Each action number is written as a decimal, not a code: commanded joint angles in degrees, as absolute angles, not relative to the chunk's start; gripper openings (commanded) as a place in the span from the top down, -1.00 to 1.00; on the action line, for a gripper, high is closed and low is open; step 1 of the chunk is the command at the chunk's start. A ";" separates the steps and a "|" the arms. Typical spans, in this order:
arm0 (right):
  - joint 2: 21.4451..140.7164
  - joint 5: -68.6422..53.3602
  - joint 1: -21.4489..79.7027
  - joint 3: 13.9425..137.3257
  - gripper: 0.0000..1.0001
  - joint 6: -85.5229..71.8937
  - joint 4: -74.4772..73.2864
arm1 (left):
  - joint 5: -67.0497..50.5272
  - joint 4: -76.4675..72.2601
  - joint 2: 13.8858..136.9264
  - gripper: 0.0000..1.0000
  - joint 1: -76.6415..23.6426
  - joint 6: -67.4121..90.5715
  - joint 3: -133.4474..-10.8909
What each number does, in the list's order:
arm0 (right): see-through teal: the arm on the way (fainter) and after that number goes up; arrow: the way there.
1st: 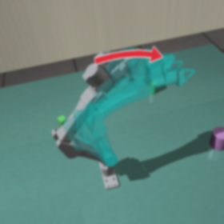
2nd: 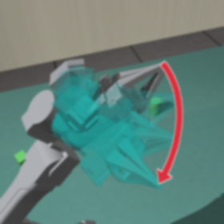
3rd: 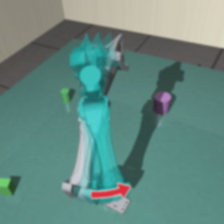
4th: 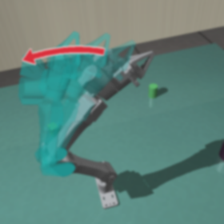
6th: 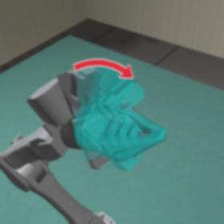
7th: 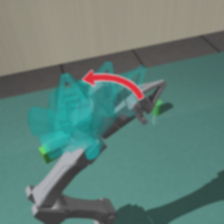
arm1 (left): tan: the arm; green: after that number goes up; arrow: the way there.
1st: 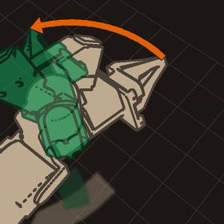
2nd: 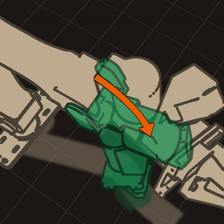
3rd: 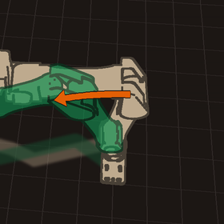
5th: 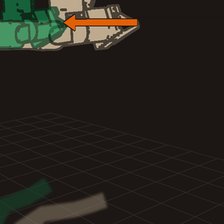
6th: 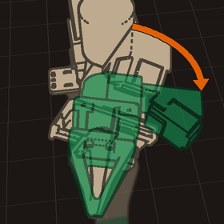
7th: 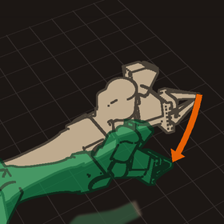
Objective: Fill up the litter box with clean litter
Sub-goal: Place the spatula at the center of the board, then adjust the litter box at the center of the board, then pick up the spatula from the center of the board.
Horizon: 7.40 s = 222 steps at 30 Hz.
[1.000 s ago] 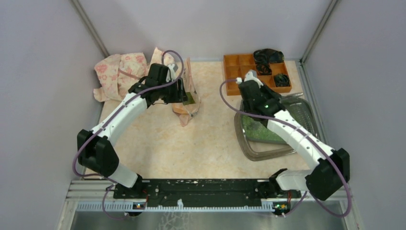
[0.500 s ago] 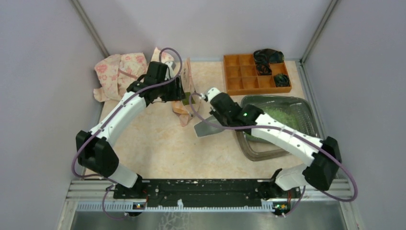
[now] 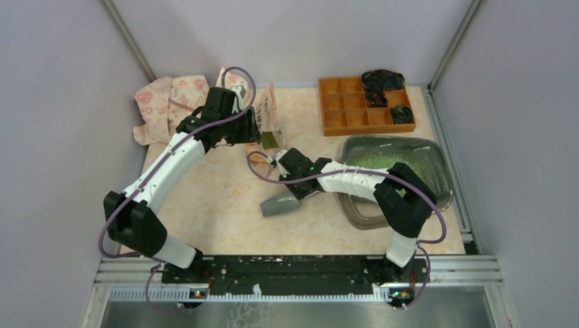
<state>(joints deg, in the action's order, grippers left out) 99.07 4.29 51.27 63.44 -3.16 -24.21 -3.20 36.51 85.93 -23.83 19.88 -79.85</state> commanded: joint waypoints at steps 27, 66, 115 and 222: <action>63.52 12.71 33.11 53.21 0.01 -22.72 -41.21 | -1.65 39.97 82.70 -0.27 -23.55 20.04 -84.65; 75.14 -5.36 22.27 66.24 0.94 -16.36 -47.48 | -2.35 38.18 81.93 -0.27 -23.51 20.21 -81.59; 90.63 -8.08 15.05 73.01 1.00 -30.80 -41.70 | -4.13 37.53 78.50 -0.29 -23.54 20.57 -79.72; 79.19 -12.47 38.66 61.51 -0.41 21.22 -28.28 | 3.52 40.16 82.64 -0.34 -19.48 19.78 -82.67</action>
<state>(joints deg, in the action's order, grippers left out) 83.05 -11.70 38.02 64.66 12.78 -36.34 2.39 39.66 82.94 -20.49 20.73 -83.00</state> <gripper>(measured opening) 0.707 0.668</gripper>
